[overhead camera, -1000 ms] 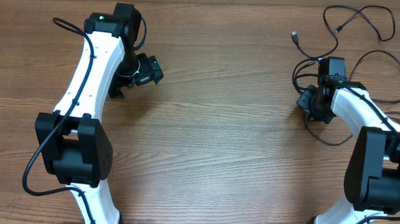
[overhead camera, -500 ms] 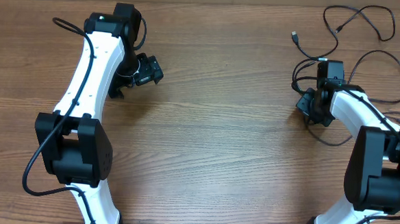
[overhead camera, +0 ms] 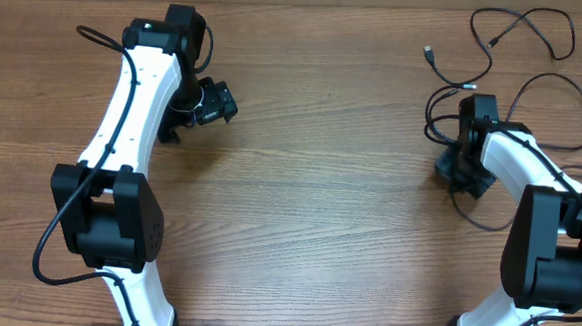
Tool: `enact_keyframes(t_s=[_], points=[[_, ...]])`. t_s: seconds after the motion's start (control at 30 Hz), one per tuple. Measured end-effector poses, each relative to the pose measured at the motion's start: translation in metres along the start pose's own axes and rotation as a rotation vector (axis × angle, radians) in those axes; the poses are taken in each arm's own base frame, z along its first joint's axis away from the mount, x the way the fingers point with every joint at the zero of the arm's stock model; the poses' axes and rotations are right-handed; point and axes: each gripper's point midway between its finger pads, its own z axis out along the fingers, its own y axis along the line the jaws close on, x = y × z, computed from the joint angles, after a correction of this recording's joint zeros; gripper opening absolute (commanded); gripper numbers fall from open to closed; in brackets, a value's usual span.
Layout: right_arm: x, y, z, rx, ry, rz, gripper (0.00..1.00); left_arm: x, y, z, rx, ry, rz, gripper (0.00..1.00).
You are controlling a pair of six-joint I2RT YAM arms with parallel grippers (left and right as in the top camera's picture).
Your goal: Untangle cables
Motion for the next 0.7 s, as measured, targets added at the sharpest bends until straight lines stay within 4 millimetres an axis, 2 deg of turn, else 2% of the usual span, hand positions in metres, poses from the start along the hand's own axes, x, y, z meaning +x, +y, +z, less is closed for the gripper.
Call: enact_keyframes(t_s=[0.27, 0.47, 0.5, 0.53, 0.57, 0.6, 0.7], points=[[0.016, -0.039, -0.003, 0.182, 0.029, 0.147, 0.04, 0.0, 0.0, 0.0, 0.0, 0.0, 0.0, 1.0], [0.006, -0.049, -0.025, 0.189, -0.05, 0.224, 0.05, 0.0, 0.0, 0.0, 0.0, 0.0, 0.0, 1.0], [0.003, -0.049, -0.03, 0.177, -0.068, 0.233, 0.17, 0.0, 0.0, 0.0, 0.0, 0.0, 0.0, 1.0], [-0.001, -0.05, -0.036, 0.163, -0.087, 0.244, 0.48, 0.0, 0.0, 0.0, 0.0, 0.0, 0.0, 0.99], [-0.005, -0.05, -0.041, 0.147, -0.106, 0.247, 0.91, 0.0, 0.0, 0.0, 0.0, 0.0, 0.0, 0.99], [-0.009, -0.05, -0.045, 0.132, -0.122, 0.249, 1.0, 0.0, 0.0, 0.0, 0.0, 0.0, 0.0, 1.0], [-0.019, -0.046, -0.05, 0.1, -0.157, 0.209, 1.0, 0.0, 0.0, 0.0, 0.0, 0.0, 0.0, 1.0]])
